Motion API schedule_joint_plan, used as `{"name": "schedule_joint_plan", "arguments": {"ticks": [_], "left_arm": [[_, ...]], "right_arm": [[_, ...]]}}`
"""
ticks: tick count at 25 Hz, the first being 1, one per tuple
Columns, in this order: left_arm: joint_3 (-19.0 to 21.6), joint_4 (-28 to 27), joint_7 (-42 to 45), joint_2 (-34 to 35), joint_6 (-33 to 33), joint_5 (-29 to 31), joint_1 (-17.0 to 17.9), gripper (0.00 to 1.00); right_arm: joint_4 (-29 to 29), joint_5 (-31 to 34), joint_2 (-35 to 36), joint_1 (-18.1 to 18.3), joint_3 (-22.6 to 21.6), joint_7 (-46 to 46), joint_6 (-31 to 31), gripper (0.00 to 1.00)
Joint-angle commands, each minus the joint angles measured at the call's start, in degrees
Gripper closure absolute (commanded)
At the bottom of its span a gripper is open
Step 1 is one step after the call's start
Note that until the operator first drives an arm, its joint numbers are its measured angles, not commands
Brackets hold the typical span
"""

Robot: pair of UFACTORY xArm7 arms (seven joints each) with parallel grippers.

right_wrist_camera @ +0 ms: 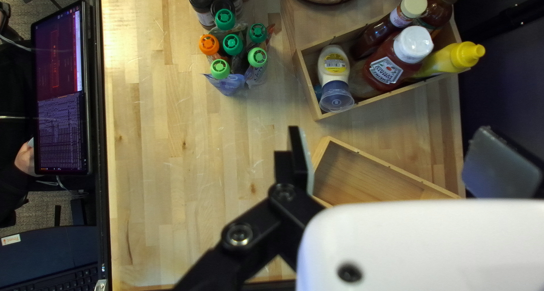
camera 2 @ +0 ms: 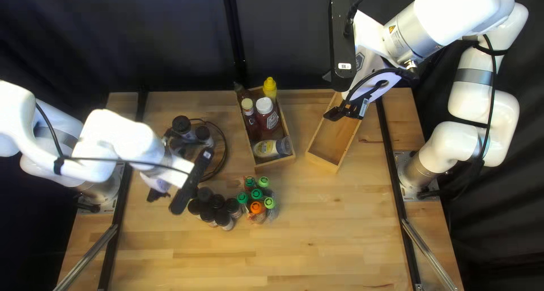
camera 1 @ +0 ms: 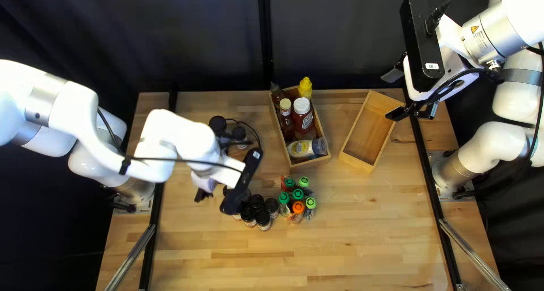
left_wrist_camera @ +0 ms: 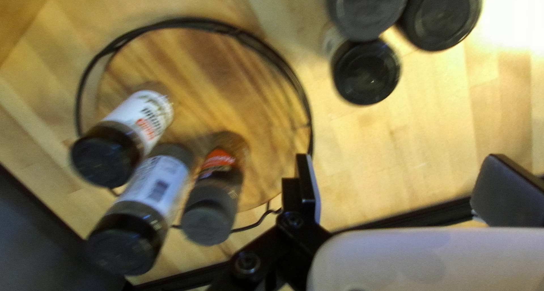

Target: Separate condiments, baby food and spices and place it in 3 different racks/containers

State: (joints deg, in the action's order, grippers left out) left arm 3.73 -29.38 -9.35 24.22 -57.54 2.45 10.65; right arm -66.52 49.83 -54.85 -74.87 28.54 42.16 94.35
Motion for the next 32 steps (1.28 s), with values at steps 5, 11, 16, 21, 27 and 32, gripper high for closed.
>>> {"name": "schedule_joint_plan", "arguments": {"ticks": [5, 11, 16, 21, 27, 32], "left_arm": [[0.08, 1.71, 1.87, -5.28, 7.56, 0.99, -1.0, 0.0], [-1.0, 1.34, 0.27, -9.37, 11.82, 1.1, -1.72, 0.0], [-0.85, -0.26, -0.17, -12.56, 13.67, 0.7, -1.38, 0.0], [-0.79, 0.07, -0.05, -11.9, 13.43, 1.08, -1.45, 0.91], [-0.32, -0.48, 0.72, -8.14, 8.91, 1.98, -1.49, 1.0], [-0.51, -5.35, -0.15, -4.1, -0.29, 1.87, -1.46, 1.0]], "right_arm": [[0.0, 0.0, 0.0, 0.0, 0.0, 0.0, 0.0, 0.0], [0.0, 0.0, 0.0, 0.0, 0.0, 0.0, 0.0, 0.0], [0.0, 0.0, 0.0, 0.0, 0.0, 0.0, 0.0, 0.0], [0.0, 0.0, 0.0, 0.0, 0.0, 0.0, 0.0, 0.0], [0.0, 0.0, 0.0, 0.0, 0.0, 0.0, 0.0, 0.0], [0.0, 0.0, 0.0, 0.0, 0.0, 0.0, 0.0, 0.0]]}}
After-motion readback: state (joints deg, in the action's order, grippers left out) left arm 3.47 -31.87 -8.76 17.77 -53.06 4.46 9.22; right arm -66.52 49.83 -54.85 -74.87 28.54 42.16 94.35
